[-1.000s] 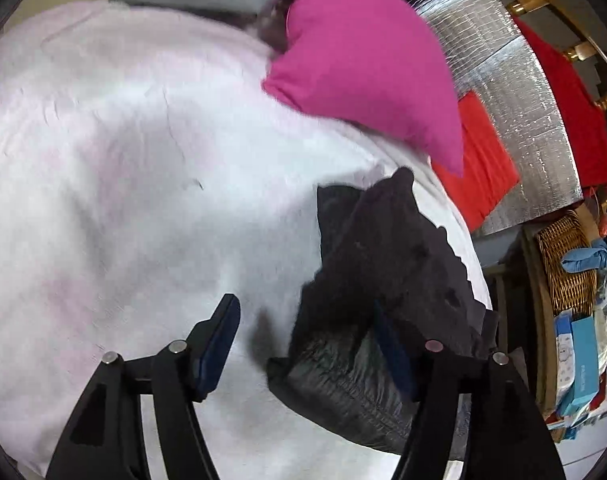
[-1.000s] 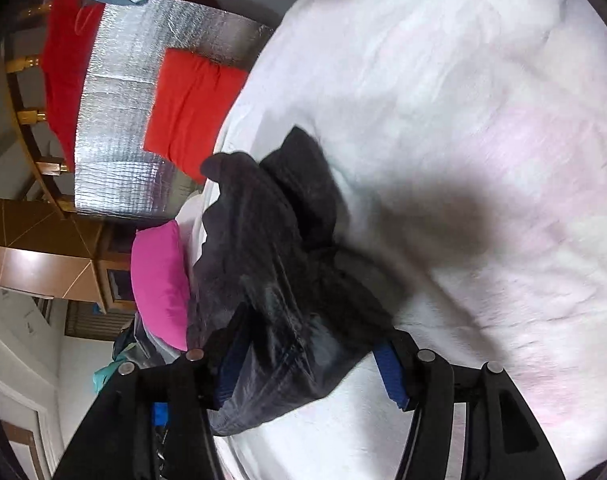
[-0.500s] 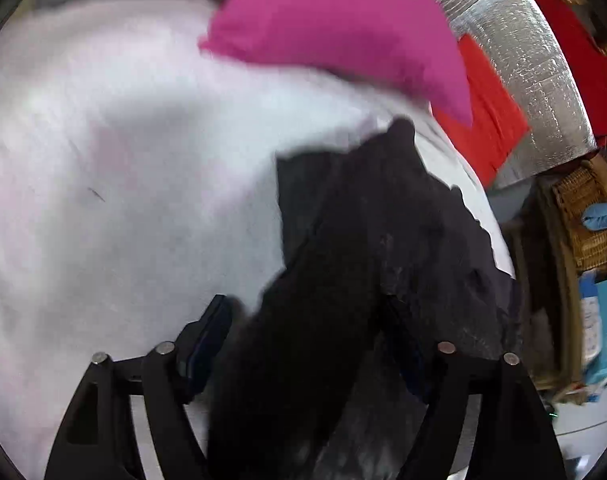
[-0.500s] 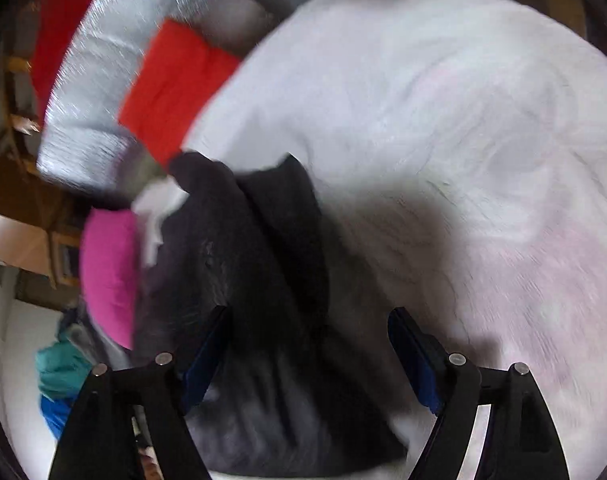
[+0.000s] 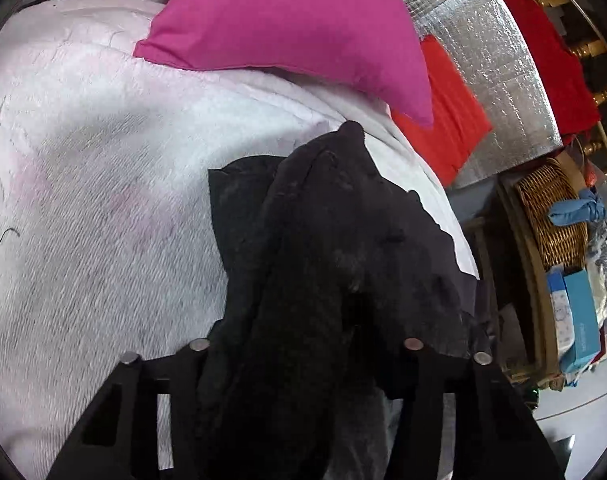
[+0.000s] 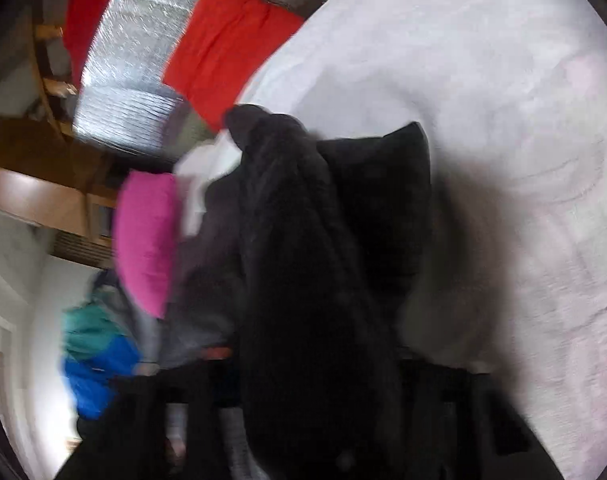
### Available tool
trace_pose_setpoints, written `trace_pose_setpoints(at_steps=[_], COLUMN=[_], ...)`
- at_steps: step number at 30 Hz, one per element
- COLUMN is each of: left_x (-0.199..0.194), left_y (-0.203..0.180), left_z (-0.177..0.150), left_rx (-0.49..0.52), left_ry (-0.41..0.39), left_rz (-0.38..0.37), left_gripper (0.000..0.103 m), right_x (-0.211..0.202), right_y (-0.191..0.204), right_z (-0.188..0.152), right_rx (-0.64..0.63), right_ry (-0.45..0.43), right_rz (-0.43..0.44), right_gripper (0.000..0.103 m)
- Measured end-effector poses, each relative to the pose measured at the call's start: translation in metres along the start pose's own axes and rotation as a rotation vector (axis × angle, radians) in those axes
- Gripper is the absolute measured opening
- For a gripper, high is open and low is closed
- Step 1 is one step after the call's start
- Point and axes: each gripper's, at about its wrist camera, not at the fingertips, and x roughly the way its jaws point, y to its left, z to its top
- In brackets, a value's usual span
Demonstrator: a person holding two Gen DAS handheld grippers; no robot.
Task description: Fold large clothes
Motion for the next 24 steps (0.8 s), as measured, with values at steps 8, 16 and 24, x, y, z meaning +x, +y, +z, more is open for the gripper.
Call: trace_pose_setpoints(at_steps=[8, 16, 24], left_x=[-0.009, -0.003, -0.066], left_y=[-0.015, 0.006, -0.002], left_z=[0.002, -0.004, -0.017], left_rx=[0.006, -0.079, -0.025], left_ry=[-0.074, 0.016, -0.113], left_rz=[-0.006, 0.016, 0.081], left_gripper=[0.033, 0.054, 0.064], right_x=[-0.042, -0.025, -0.086], right_y=[0.034, -0.011, 0.009], right_z=[-0.007, -0.001, -0.025], right_rx=[-0.091, 0.113, 0.056], right_ry=[-0.215, -0.16, -0.269], right_rz=[-0.04, -0.056, -0.081], right_gripper=[0.028, 0.053, 0.073])
